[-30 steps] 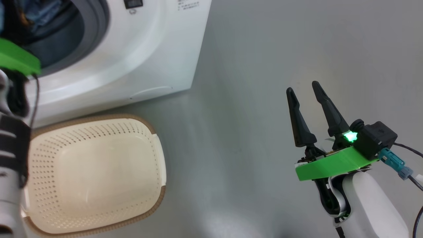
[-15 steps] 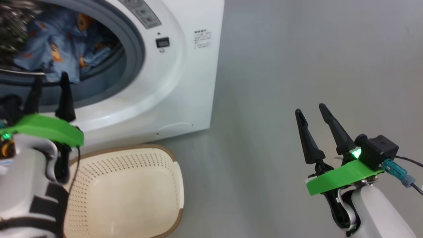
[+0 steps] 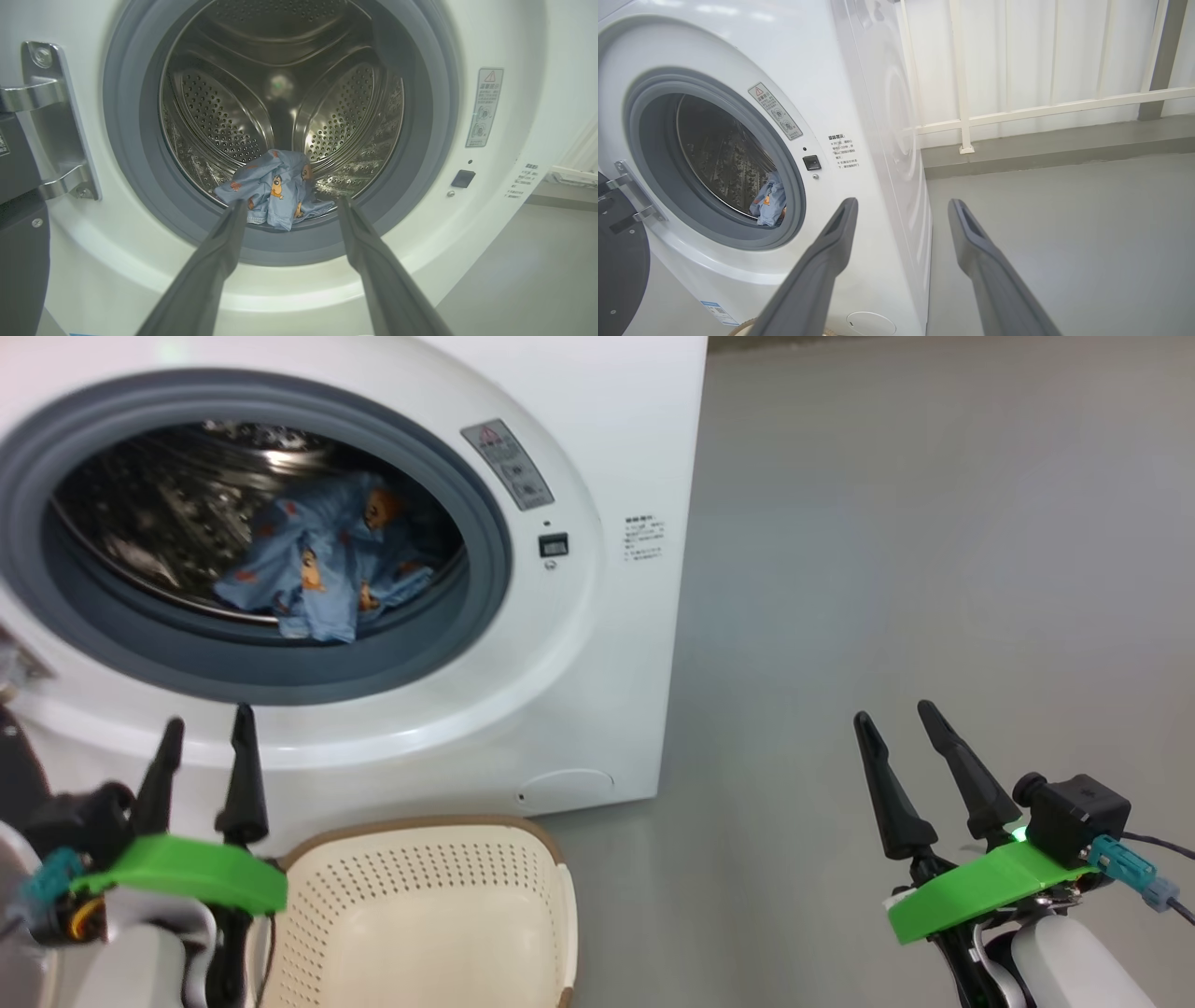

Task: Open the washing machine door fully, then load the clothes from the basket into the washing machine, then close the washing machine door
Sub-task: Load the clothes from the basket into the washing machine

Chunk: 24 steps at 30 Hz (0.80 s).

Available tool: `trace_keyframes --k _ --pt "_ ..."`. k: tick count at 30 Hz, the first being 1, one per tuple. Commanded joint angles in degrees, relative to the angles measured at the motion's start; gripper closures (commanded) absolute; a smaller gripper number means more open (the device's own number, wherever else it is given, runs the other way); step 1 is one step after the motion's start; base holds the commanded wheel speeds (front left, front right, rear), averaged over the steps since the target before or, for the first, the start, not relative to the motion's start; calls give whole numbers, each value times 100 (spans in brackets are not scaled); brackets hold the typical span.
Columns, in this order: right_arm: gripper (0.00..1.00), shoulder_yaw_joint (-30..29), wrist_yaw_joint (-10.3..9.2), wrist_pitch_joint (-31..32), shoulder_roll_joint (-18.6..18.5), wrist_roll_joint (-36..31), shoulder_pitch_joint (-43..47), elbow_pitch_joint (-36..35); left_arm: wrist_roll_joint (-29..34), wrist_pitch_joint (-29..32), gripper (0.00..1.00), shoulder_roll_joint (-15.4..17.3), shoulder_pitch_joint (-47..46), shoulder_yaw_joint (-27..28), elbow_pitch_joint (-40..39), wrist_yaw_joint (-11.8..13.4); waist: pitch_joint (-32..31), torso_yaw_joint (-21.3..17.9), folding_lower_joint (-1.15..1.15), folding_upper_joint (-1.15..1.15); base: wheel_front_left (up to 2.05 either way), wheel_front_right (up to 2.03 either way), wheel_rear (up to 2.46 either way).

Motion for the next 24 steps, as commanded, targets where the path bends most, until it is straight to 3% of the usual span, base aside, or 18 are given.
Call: trace_keyframes --k 1,12,24 --pt "0 98 43 -47 -86 97 22 -97 49 -30 0 133 74 193 -249 -18 -321 217 0 0 0 0 0" --pt "0 102 43 -47 -247 185 182 -58 412 -30 0 24 1113 421 -1054 13 -564 302 0 0 0 0 0" --pt "0 86 43 -47 -282 215 274 -53 573 -30 0 -120 1553 561 -1616 15 -610 367 0 0 0 0 0"
